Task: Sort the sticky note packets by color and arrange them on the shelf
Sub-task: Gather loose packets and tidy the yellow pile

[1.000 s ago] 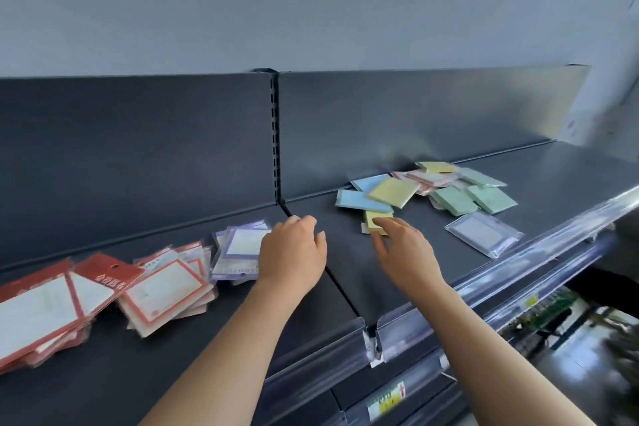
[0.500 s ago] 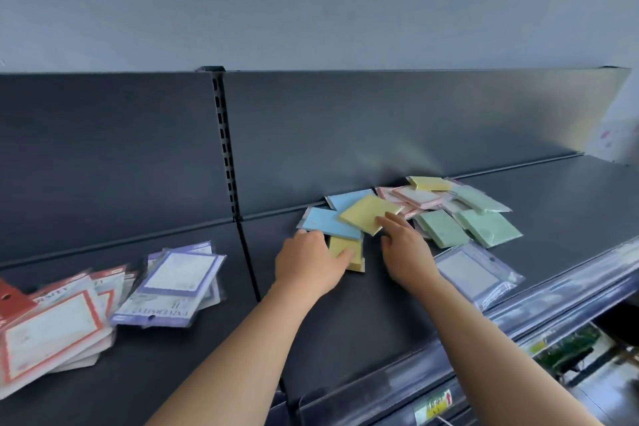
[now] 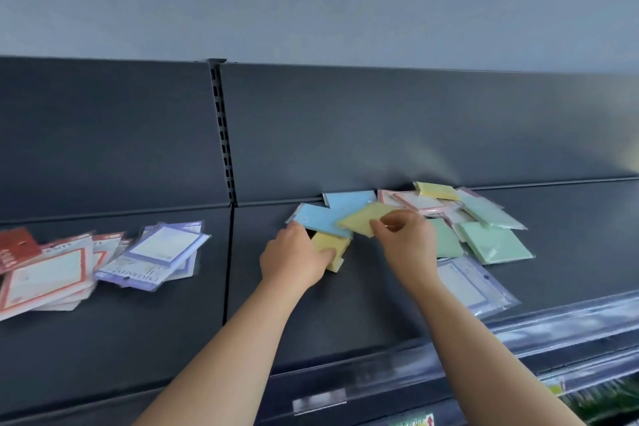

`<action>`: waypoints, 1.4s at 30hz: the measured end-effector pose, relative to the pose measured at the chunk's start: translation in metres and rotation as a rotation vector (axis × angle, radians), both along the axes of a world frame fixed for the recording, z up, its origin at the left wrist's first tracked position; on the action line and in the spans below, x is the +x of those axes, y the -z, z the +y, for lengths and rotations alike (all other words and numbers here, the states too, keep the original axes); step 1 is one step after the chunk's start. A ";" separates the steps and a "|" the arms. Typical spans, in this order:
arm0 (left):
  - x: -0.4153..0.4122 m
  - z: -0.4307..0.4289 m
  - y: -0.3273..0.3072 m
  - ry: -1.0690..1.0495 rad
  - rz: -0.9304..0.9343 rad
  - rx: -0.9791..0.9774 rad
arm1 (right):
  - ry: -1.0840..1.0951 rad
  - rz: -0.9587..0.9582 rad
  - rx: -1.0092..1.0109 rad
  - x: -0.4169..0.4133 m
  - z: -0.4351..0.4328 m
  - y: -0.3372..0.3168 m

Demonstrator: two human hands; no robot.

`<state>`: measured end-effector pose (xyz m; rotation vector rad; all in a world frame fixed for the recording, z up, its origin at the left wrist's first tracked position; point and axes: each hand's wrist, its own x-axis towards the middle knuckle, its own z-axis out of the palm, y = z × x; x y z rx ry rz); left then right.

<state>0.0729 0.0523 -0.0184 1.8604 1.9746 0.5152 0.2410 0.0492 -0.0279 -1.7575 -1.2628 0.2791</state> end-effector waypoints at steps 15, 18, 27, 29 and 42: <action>-0.018 -0.018 -0.011 -0.027 -0.342 -0.063 | -0.130 0.165 -0.050 0.010 -0.012 -0.018; -0.026 -0.023 -0.017 -0.042 -0.432 -0.042 | -0.161 0.176 -0.021 -0.001 -0.010 -0.023; -0.070 -0.034 -0.025 -0.221 -0.506 0.156 | -0.250 0.058 -0.111 -0.039 0.001 -0.023; -0.085 -0.036 -0.025 -0.272 -0.536 0.173 | -0.287 0.071 -0.099 -0.053 0.000 -0.026; -0.235 -0.069 -0.038 -0.373 -0.579 0.450 | -0.533 0.135 0.011 -0.213 -0.014 -0.051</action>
